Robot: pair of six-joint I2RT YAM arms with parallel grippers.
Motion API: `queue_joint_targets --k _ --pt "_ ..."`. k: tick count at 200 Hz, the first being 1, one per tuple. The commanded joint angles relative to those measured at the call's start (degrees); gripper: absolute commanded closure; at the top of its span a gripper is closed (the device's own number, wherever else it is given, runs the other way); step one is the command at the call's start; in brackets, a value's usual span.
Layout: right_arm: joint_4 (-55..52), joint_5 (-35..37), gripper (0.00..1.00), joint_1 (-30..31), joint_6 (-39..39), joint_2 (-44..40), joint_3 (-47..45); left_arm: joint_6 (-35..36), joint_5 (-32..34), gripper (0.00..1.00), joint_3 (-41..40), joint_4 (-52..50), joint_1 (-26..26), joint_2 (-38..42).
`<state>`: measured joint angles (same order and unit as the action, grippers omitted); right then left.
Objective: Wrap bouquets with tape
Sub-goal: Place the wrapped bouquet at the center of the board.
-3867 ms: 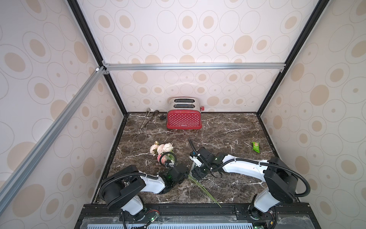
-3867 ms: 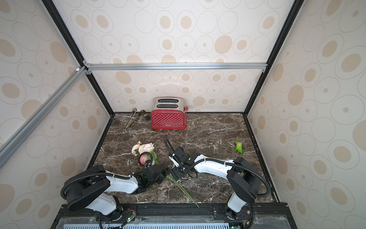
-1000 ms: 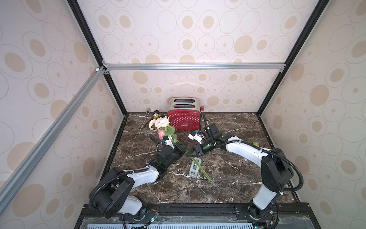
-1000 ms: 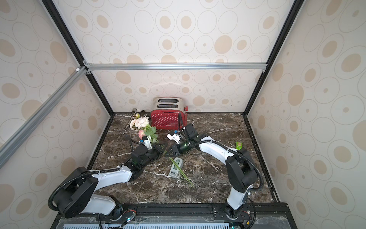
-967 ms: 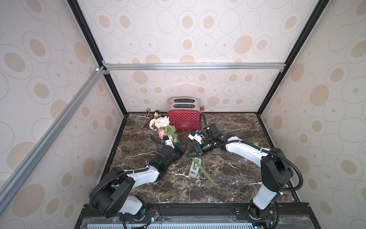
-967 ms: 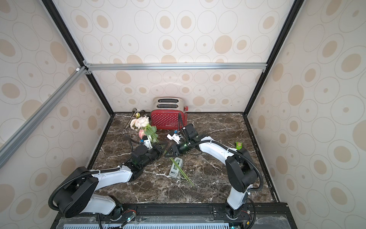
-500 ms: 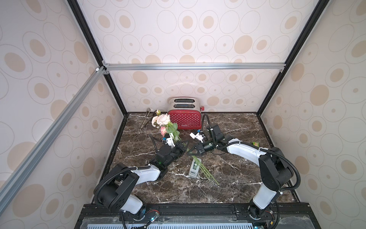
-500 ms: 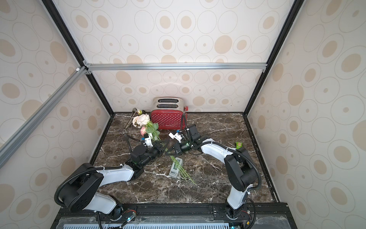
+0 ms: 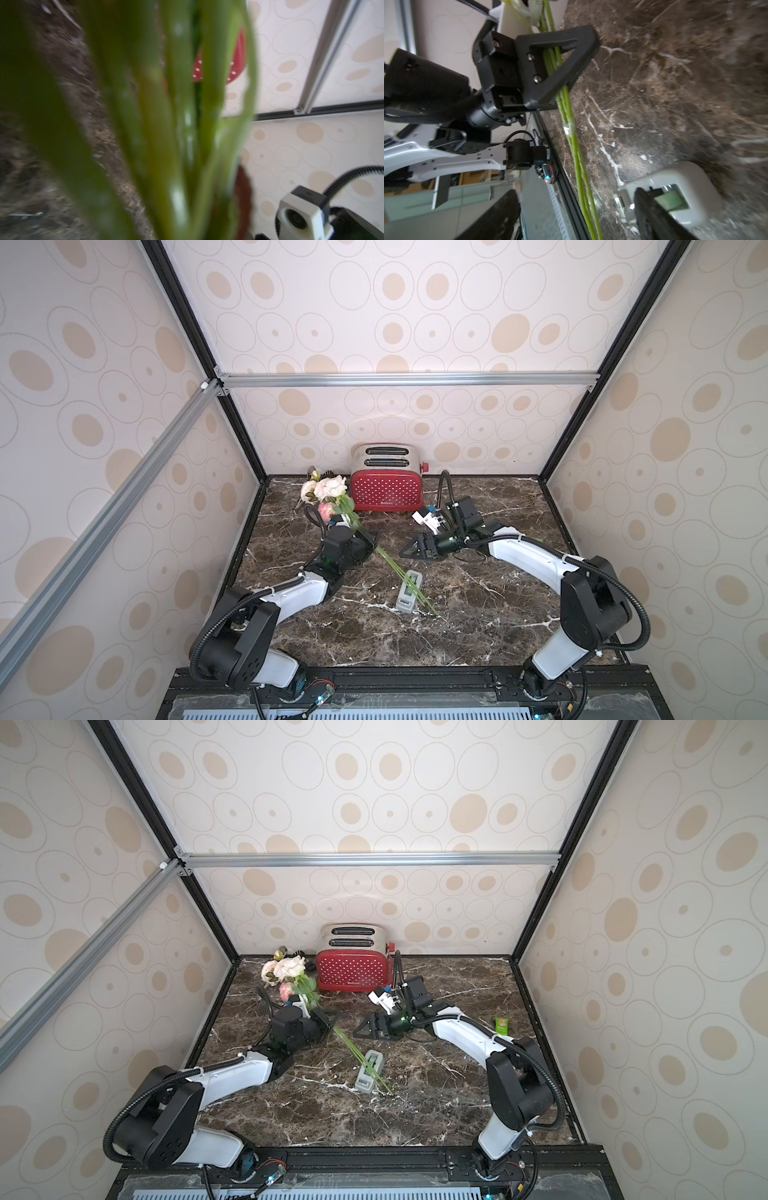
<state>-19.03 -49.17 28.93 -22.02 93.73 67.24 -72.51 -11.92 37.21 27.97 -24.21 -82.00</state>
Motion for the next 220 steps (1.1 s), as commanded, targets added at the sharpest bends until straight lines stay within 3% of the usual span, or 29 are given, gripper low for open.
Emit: queue_joint_targets --k 1,30,56,118,140,161,185,202,220 --pt "-5.4 11.1 0.00 -0.7 4.7 -3.5 0.4 6.5 1.9 1.00 4.7 -20.5 3.9 0.9" --pt "-6.7 19.6 0.00 -1.4 6.3 -6.0 -0.5 14.3 1.6 1.00 10.7 -31.9 9.1 -4.4" --pt "-8.0 24.0 0.00 -1.7 7.4 -7.0 -1.0 22.8 4.0 1.00 19.4 -40.6 10.3 -11.8" --pt "-8.8 33.5 0.00 -3.0 7.8 -9.8 -3.8 30.0 1.7 0.96 36.1 -51.0 10.7 -30.7" --pt "-9.3 38.9 0.00 -3.6 7.4 -11.0 -4.8 30.9 1.5 0.75 38.3 -53.1 10.7 -32.9" --pt "-8.7 46.8 0.00 -4.1 6.4 -12.7 -6.3 31.5 3.0 0.36 38.9 -54.4 10.8 -31.3" --pt "-6.4 56.4 0.00 -4.7 5.5 -15.4 -9.0 31.9 5.6 0.06 38.2 -54.5 10.8 -26.8" --pt "-2.5 64.7 0.00 -4.9 6.2 -17.6 -12.2 32.6 10.6 0.02 36.3 -53.3 10.8 -21.5" --pt "3.5 74.2 0.00 -5.0 8.4 -19.1 -16.4 33.0 21.1 0.02 32.3 -51.2 10.8 -14.0"
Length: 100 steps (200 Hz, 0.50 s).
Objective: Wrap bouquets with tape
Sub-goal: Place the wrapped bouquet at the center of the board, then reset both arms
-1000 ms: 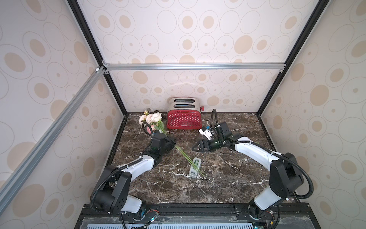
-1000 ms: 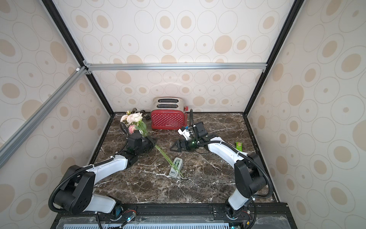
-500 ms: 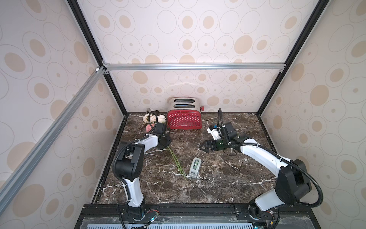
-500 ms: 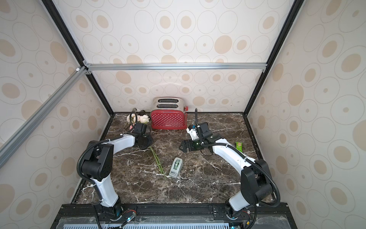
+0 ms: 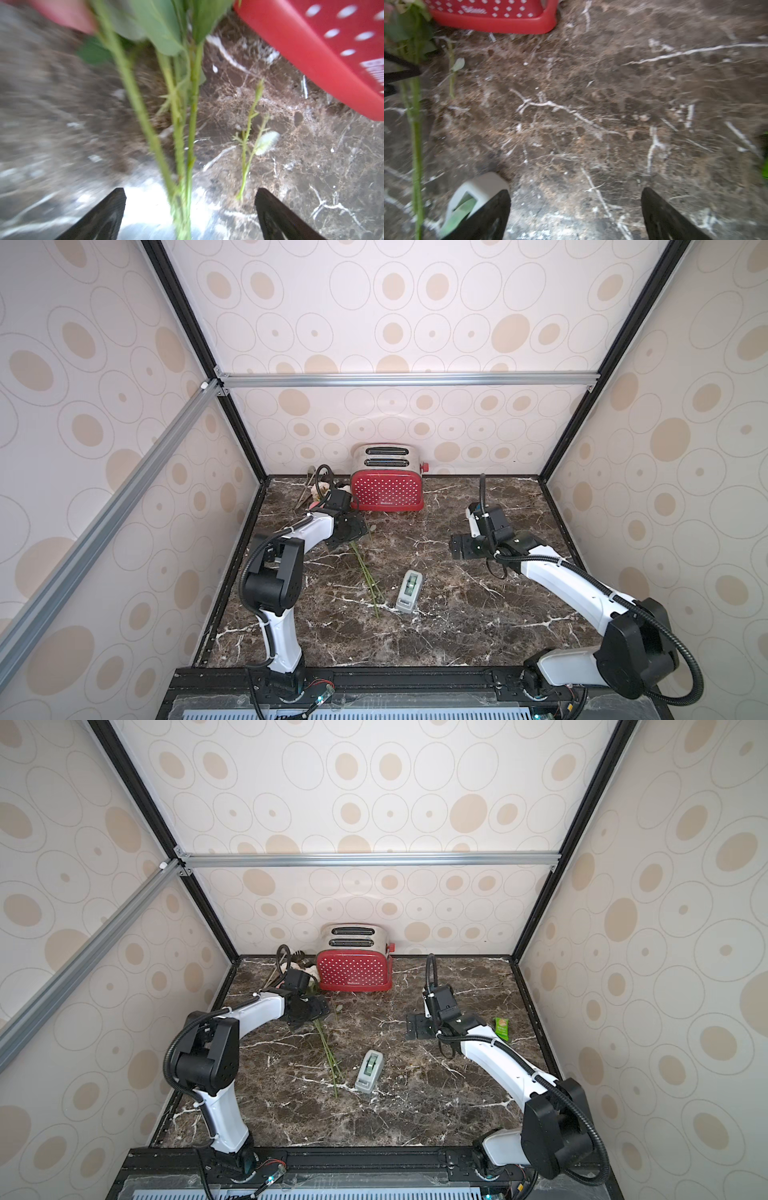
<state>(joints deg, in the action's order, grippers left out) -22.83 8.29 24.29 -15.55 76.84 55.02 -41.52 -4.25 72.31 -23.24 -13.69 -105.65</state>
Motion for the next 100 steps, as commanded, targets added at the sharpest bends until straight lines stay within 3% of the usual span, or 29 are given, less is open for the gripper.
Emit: queue_joint_targets --k 1,28,48,72,100 --pt "7.7 17.2 0.00 -0.4 2.1 -2.3 -4.4 2.0 14.0 0.02 -3.2 0.2 0.3 10.1" --pt "19.0 25.4 0.00 -1.8 7.3 -1.7 -10.3 5.2 32.9 0.02 -16.2 10.1 0.6 22.8" --pt "26.3 29.2 0.00 -3.2 11.3 0.9 -12.9 11.5 39.9 0.02 -28.7 22.8 1.9 30.4" --pt "33.1 31.6 0.00 -5.6 13.2 4.7 -14.6 16.7 43.5 0.02 -40.0 35.3 3.9 35.8" --pt "35.9 30.2 0.00 -7.8 13.5 6.7 -15.1 18.6 42.8 0.02 -44.5 38.9 5.6 38.3"
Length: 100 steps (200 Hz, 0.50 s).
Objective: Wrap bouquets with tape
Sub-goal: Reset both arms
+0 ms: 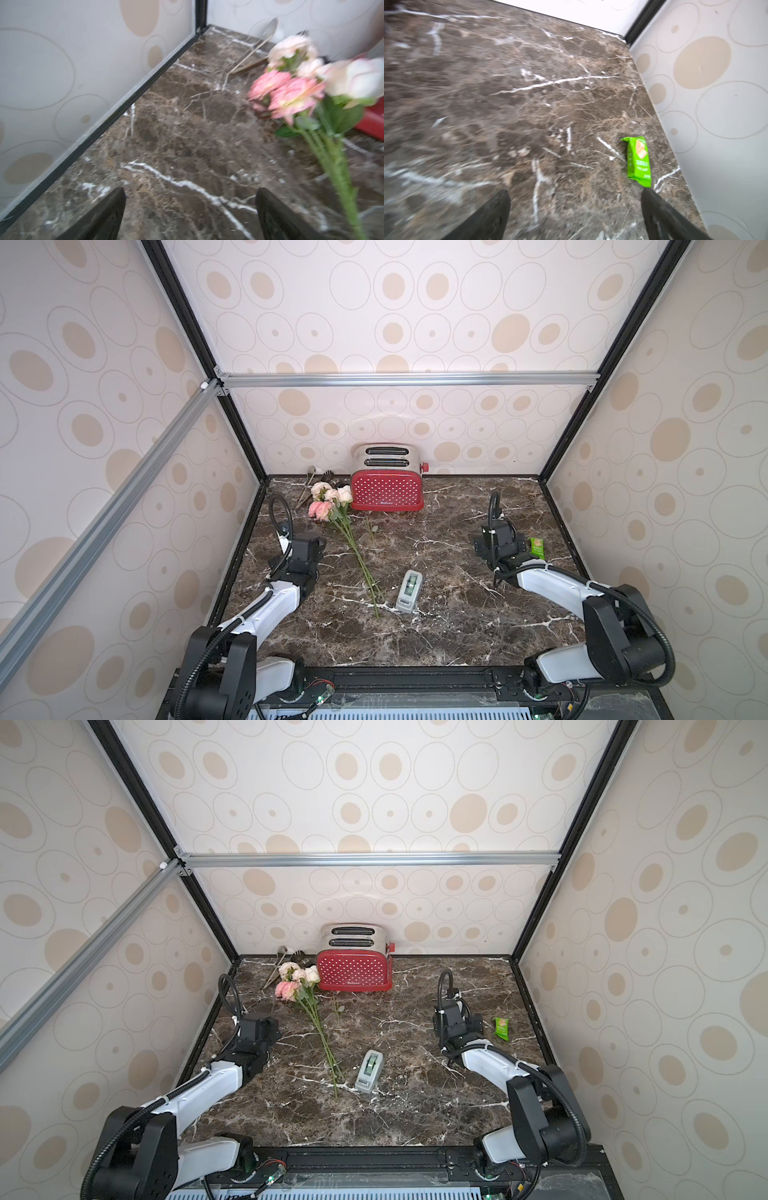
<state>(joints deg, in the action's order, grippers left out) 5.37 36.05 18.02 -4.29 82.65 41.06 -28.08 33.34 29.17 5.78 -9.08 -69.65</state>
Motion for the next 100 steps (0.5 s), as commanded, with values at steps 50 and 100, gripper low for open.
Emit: queue_joint_targets --k 50,100 --pt "33.1 -6.9 0.00 -6.9 6.7 5.1 -11.6 19.1 1.6 0.02 -14.9 43.6 2.6 -3.5" --pt "51.7 -27.9 0.00 -15.1 4.0 6.3 -21.4 24.8 -11.4 0.01 -16.2 68.4 4.8 -16.7"
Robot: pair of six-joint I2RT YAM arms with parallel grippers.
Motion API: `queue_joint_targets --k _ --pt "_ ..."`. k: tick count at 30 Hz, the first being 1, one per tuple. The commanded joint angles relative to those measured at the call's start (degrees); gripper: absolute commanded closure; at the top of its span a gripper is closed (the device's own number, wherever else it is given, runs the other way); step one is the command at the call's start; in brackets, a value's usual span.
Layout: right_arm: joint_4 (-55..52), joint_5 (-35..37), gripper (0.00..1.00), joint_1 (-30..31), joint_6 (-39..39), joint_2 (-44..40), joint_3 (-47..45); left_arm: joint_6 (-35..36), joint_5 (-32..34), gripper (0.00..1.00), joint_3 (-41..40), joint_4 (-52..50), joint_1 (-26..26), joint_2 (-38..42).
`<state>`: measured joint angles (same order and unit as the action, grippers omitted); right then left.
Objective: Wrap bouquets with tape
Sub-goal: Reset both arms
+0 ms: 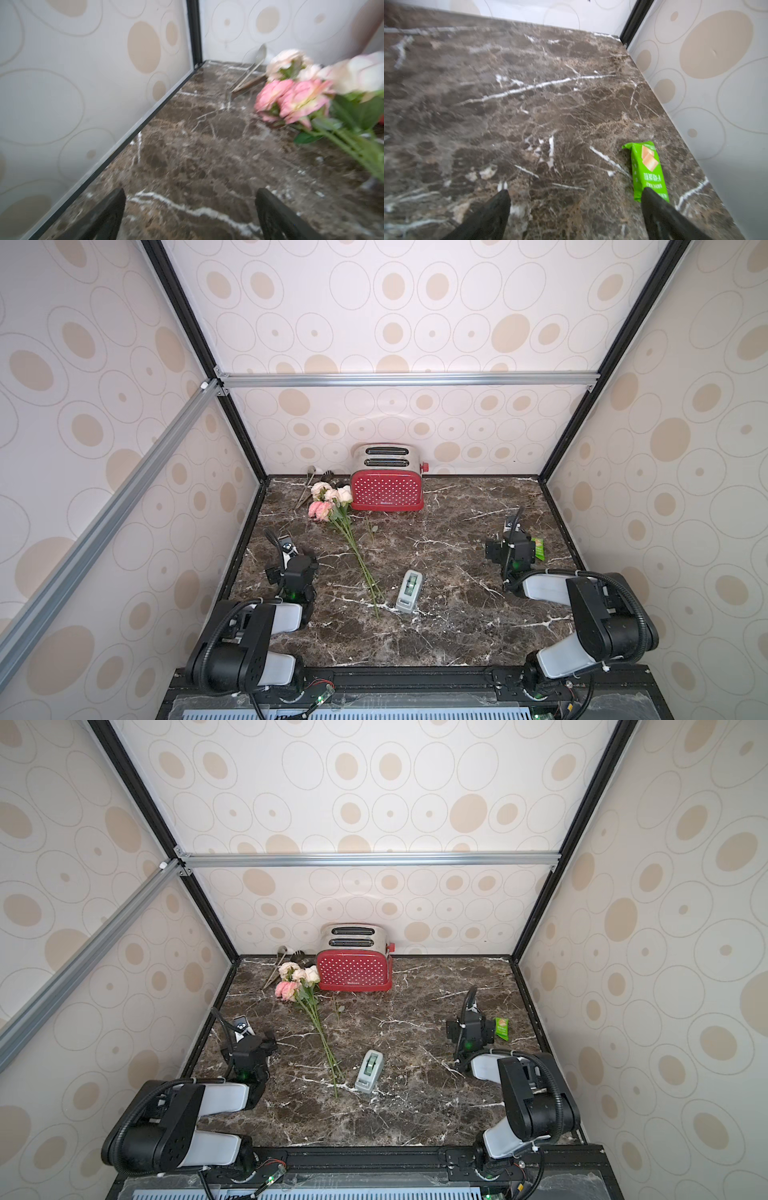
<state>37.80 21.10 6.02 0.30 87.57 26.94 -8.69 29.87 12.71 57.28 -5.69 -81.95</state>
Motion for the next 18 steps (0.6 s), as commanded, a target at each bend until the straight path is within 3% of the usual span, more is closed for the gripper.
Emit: queue_joint_targets --k 1,2,4,6,18 --pt "19.9 -13.1 0.00 -3.2 -0.4 1.6 -7.6 5.3 -8.3 0.01 0.4 16.0 1.4 -4.2" --pt "19.4 -13.7 0.01 -3.2 -0.1 1.5 -7.9 5.5 -10.9 0.01 1.4 13.5 1.4 -4.2" --pt "9.7 -13.2 0.00 -3.2 -0.6 -0.6 -4.8 8.1 -15.8 0.02 -1.3 22.9 1.5 -8.3" --pt "10.6 -11.2 0.00 -2.7 -0.4 1.0 -3.6 7.9 -17.2 0.02 -0.2 19.4 1.6 -7.5" --pt "8.6 -10.8 0.00 -2.6 -0.6 0.4 -3.2 7.8 -17.1 0.01 -0.2 20.4 1.9 -8.0"
